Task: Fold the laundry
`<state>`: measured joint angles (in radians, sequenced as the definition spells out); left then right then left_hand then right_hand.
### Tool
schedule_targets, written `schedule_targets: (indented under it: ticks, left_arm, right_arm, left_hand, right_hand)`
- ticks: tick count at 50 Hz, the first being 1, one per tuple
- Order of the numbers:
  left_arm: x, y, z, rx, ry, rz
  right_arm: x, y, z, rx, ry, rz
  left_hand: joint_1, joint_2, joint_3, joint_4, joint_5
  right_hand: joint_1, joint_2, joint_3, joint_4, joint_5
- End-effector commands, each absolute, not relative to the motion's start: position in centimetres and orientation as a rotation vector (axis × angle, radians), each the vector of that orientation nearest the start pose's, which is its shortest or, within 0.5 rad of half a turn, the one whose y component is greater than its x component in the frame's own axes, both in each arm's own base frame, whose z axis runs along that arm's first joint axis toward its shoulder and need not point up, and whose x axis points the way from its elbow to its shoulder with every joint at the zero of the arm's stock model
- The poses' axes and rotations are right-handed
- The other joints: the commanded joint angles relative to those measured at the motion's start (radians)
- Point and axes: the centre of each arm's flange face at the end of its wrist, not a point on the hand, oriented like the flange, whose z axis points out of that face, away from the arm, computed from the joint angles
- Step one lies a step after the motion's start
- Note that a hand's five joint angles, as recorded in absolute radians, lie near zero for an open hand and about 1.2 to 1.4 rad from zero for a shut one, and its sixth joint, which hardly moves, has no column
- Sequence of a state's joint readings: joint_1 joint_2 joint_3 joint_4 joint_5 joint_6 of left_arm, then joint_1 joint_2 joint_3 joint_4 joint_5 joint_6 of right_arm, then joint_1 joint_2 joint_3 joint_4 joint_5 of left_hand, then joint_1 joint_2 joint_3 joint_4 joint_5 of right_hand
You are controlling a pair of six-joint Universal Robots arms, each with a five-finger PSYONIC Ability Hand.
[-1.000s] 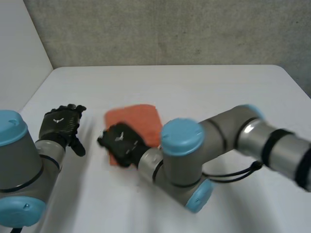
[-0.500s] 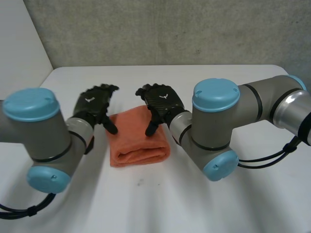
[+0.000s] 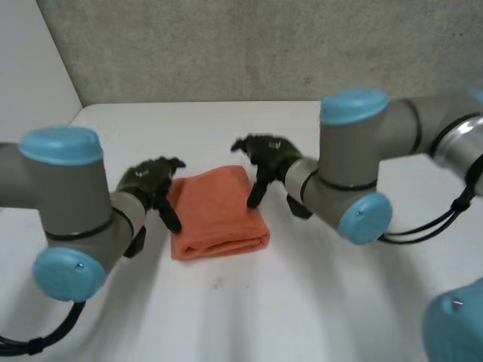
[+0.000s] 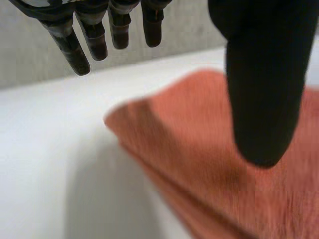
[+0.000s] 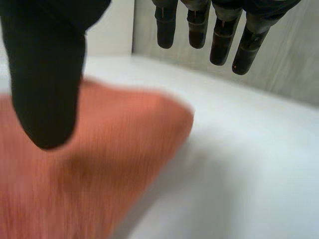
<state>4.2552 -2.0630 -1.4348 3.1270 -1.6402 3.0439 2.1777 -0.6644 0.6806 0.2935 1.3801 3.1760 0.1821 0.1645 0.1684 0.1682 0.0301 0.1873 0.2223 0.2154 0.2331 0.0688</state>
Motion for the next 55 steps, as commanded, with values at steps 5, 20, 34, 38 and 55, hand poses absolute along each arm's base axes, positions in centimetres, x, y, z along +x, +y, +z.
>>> schedule_targets:
  ticks: [5, 20, 34, 38, 55]
  left_arm:
    - [-26.5, -26.2, 28.6, 0.359, 2.541, -2.328]
    - [-22.3, -24.4, 34.5, 0.209, 2.341, -2.496]
    - [-22.7, -24.1, 34.8, 0.23, 2.334, -2.515]
    - [-22.9, -24.2, 34.3, 0.246, 2.354, -2.489]
    - [-22.9, -24.1, 34.2, 0.256, 2.358, -2.485]
  right_arm:
    - [33.8, -29.1, 30.7, -0.584, 1.85, -1.76]
    - [24.3, -26.0, 34.7, -0.508, 1.895, -2.276]
    - [23.4, -26.2, 33.9, -0.481, 1.977, -2.275]
    - [23.4, -26.2, 33.4, -0.491, 1.991, -2.258]
    - [24.0, -25.9, 32.5, -0.532, 2.001, -2.216]
  left_hand:
    - [-0.008, 0.01, 0.006, 0.006, -0.03]
    - [-0.007, 0.011, 0.007, 0.007, -0.029]
    - [-0.007, 0.011, 0.007, 0.007, -0.029]
    - [-0.008, 0.01, 0.006, 0.006, -0.03]
    - [-0.008, 0.01, 0.006, 0.006, -0.03]
  right_hand:
    - [-0.013, -0.048, -0.041, -0.059, -0.069]
    - [-0.013, -0.048, -0.041, -0.059, -0.069]
    - [-0.013, -0.048, -0.041, -0.059, -0.069]
    - [-0.013, -0.048, -0.041, -0.059, -0.069]
    - [-0.013, -0.048, -0.041, -0.059, -0.069]
